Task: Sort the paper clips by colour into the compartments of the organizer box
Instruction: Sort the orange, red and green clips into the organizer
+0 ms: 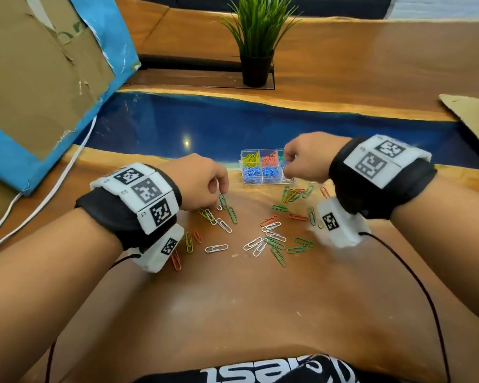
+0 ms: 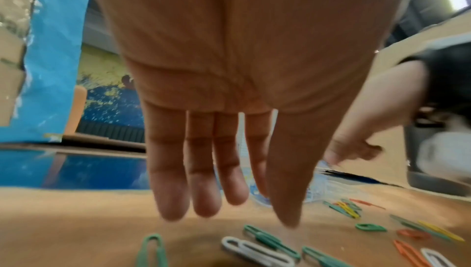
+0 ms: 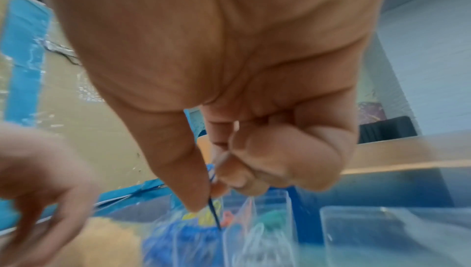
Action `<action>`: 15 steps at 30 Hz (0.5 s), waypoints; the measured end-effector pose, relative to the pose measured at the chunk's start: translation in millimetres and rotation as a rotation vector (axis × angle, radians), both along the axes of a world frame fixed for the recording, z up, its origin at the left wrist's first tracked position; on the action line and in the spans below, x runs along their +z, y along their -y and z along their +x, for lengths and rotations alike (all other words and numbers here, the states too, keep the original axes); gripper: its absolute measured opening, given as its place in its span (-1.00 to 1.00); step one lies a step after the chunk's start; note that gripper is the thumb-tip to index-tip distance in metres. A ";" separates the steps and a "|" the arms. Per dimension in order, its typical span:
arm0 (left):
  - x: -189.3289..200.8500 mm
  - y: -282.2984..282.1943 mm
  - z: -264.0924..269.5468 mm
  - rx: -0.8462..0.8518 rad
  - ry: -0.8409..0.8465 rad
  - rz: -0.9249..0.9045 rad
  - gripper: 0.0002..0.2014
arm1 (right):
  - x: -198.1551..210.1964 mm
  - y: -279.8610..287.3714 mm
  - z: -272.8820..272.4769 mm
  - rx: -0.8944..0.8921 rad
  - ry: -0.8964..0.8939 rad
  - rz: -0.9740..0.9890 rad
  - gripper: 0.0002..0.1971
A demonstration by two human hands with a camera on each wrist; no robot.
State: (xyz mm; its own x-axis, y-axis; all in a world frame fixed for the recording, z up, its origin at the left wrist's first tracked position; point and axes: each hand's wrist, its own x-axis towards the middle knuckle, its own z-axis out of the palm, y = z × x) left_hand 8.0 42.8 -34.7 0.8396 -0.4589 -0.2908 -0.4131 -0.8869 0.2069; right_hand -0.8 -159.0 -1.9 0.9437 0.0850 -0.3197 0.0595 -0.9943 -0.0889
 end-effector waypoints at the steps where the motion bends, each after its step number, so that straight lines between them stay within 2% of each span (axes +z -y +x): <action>1: 1.6 -3.5 -2.5 -0.019 -0.025 0.028 -0.78 | 1.5 -2.4 6.8 -0.002 0.014 -0.003 -0.86; 4: 2.9 -10.7 -11.4 -0.083 -0.068 0.118 -0.66 | 0.1 -11.1 21.1 0.028 0.004 -0.069 -0.87; 9: -2.3 -16.7 -21.5 -0.113 -0.140 0.149 -0.55 | -7.2 -18.3 29.9 0.066 -0.018 -0.113 -0.73; 15: -2.5 -16.6 -23.1 -0.117 -0.127 0.128 -0.93 | -7.2 -14.7 22.7 0.019 0.029 -0.028 -0.75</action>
State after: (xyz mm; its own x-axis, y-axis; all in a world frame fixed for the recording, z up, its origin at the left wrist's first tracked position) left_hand -15.1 59.4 -37.2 0.7355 -0.5037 -0.4531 -0.4929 -0.8567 0.1523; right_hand 21.9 -144.3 -9.1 0.9509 0.0943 -0.2947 0.0805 -0.9950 -0.0586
